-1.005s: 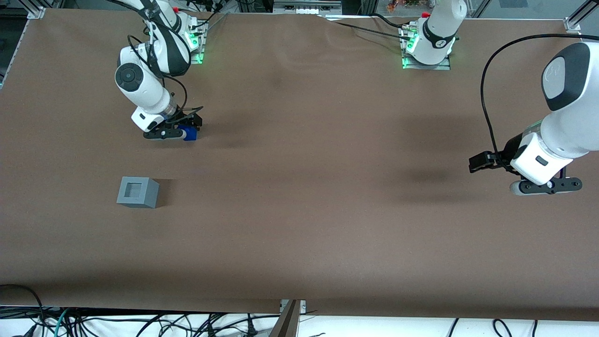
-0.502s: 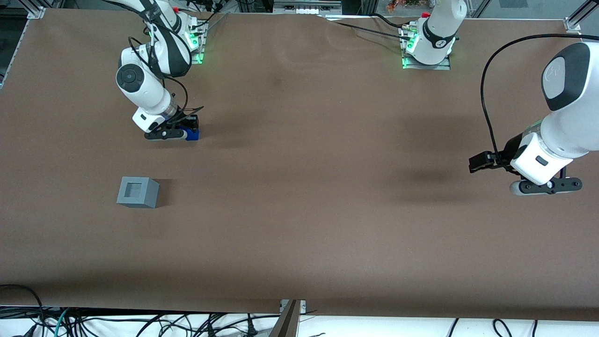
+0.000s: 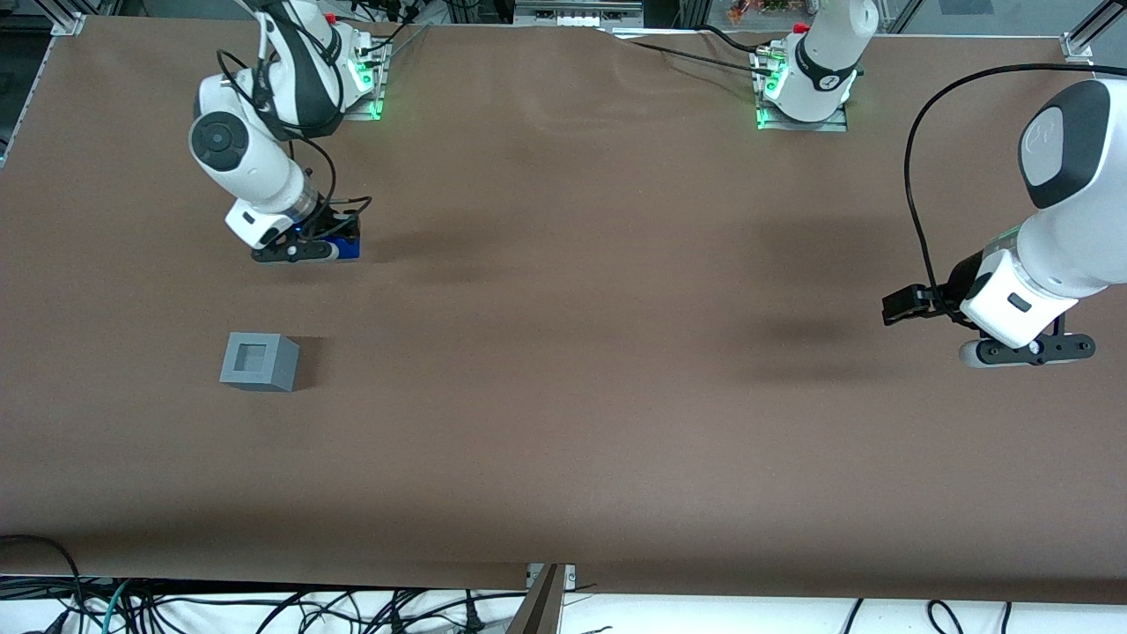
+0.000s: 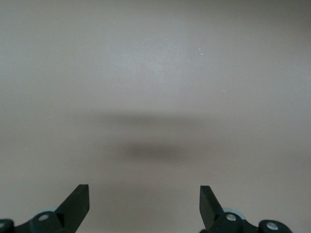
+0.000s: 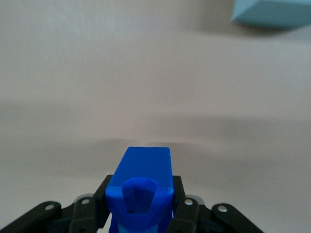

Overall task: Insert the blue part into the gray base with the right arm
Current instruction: 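Close the right gripper on the blue block and lift it, then carry the blue block over the gray base's square hole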

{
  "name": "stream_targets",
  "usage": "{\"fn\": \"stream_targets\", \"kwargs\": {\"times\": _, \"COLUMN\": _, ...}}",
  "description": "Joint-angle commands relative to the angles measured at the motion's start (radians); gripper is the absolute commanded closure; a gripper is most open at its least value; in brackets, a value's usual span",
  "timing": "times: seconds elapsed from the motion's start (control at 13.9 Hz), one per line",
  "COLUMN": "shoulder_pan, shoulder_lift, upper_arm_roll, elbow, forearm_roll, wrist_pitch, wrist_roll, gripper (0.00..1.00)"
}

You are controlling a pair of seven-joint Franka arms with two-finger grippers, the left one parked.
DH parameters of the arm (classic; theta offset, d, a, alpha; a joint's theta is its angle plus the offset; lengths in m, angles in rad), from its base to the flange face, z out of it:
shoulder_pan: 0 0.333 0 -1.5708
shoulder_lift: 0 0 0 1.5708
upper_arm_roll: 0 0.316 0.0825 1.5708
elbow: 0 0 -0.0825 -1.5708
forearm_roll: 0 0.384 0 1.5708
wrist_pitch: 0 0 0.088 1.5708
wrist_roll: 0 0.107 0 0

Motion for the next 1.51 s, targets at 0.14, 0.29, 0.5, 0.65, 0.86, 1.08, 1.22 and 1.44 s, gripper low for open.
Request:
{"fn": "stream_targets", "kwargs": {"times": 0.14, "shoulder_pan": -0.029, "shoulder_lift": 0.15, "upper_arm_roll": -0.069, "elbow": 0.461, "forearm_roll": -0.064, "wrist_pitch": -0.345, "wrist_roll": -0.059, "gripper": 0.9}}
{"fn": "stream_targets", "kwargs": {"times": 0.29, "shoulder_pan": -0.046, "shoulder_lift": 0.241, "upper_arm_roll": -0.087, "elbow": 0.593, "forearm_roll": -0.075, "wrist_pitch": -0.362, "wrist_roll": -0.062, "gripper": 0.9}}
{"fn": "stream_targets", "kwargs": {"times": 0.5, "shoulder_pan": -0.05, "shoulder_lift": 0.379, "upper_arm_roll": -0.133, "elbow": 0.753, "forearm_roll": -0.073, "wrist_pitch": -0.356, "wrist_roll": -0.07, "gripper": 0.9}}
{"fn": "stream_targets", "kwargs": {"times": 0.65, "shoulder_pan": -0.056, "shoulder_lift": 0.44, "upper_arm_roll": -0.152, "elbow": 0.801, "forearm_roll": -0.072, "wrist_pitch": -0.346, "wrist_roll": -0.091, "gripper": 0.9}}
{"fn": "stream_targets", "kwargs": {"times": 0.86, "shoulder_pan": -0.069, "shoulder_lift": 0.479, "upper_arm_roll": -0.156, "elbow": 0.799, "forearm_roll": -0.075, "wrist_pitch": -0.28, "wrist_roll": -0.095, "gripper": 0.9}}
{"fn": "stream_targets", "kwargs": {"times": 1.08, "shoulder_pan": -0.079, "shoulder_lift": 0.5, "upper_arm_roll": -0.155, "elbow": 0.79, "forearm_roll": -0.076, "wrist_pitch": -0.28, "wrist_roll": -0.101, "gripper": 0.9}}
{"fn": "stream_targets", "kwargs": {"times": 1.22, "shoulder_pan": -0.087, "shoulder_lift": 0.51, "upper_arm_roll": -0.16, "elbow": 0.78, "forearm_roll": -0.085, "wrist_pitch": -0.278, "wrist_roll": -0.178, "gripper": 0.9}}
{"fn": "stream_targets", "kwargs": {"times": 1.44, "shoulder_pan": -0.096, "shoulder_lift": 0.517, "upper_arm_roll": -0.161, "elbow": 0.772, "forearm_roll": -0.085, "wrist_pitch": -0.278, "wrist_roll": -0.193, "gripper": 0.9}}
